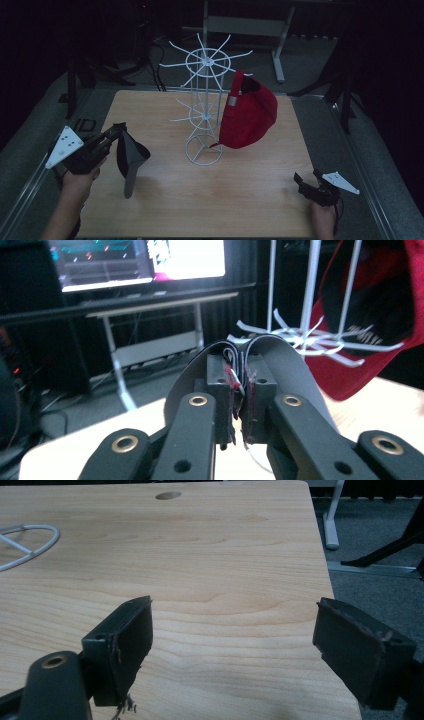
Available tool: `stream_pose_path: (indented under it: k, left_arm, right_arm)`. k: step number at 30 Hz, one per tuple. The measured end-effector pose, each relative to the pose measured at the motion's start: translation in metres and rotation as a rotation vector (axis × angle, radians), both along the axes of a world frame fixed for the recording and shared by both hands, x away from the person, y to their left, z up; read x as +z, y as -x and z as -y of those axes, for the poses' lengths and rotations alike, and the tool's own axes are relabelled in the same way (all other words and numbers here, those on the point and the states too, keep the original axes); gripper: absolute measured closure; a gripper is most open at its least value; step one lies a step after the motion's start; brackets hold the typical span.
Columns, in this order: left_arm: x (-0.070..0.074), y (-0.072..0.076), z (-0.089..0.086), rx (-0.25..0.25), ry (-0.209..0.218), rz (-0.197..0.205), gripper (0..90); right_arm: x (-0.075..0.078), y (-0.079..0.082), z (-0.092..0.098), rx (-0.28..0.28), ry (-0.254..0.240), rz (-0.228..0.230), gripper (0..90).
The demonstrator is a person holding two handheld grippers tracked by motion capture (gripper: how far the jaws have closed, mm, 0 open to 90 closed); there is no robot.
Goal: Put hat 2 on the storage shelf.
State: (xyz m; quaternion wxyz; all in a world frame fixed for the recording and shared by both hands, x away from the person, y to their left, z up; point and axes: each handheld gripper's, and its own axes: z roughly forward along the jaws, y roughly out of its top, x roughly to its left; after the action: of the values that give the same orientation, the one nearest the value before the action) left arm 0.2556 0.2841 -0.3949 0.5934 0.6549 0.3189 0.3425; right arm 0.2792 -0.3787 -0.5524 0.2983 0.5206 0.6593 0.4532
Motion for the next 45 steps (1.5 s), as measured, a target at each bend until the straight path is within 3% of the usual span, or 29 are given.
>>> stream_pose_path:
  k: [4, 11, 15, 17, 22, 35, 45]
  left_arm:
    - [0.010, 0.000, -0.002, -0.084, 0.006, 0.019, 85.5]
    - [0.026, -0.010, -0.001, -0.112, -0.021, 0.038, 85.5]
    - [0.039, -0.022, -0.001, -0.152, -0.012, 0.065, 85.5]
    - [0.047, -0.028, -0.002, -0.176, 0.013, 0.077, 85.5]
    - [0.068, -0.041, 0.001, -0.168, 0.023, 0.092, 85.5]
    - [0.100, -0.054, 0.014, -0.180, 0.065, 0.140, 85.5]
    - [0.128, -0.058, 0.033, -0.194, 0.050, 0.195, 85.4]
  right_arm:
    - [0.000, 0.000, 0.000, 0.001, 0.001, 0.001, 15.9]
    - [0.000, 0.000, 0.000, 0.001, 0.000, -0.001, 15.9]
    - [0.000, 0.000, 0.000, 0.003, 0.002, -0.001, 15.9]
    - [0.000, 0.000, 0.000, 0.003, 0.001, -0.001, 16.0]
    - [0.000, 0.000, 0.001, 0.005, 0.001, 0.004, 16.0]
    - [0.000, 0.000, 0.001, 0.007, -0.002, 0.007, 15.9]
    - [0.000, 0.000, 0.001, 0.009, -0.002, 0.006, 16.0]
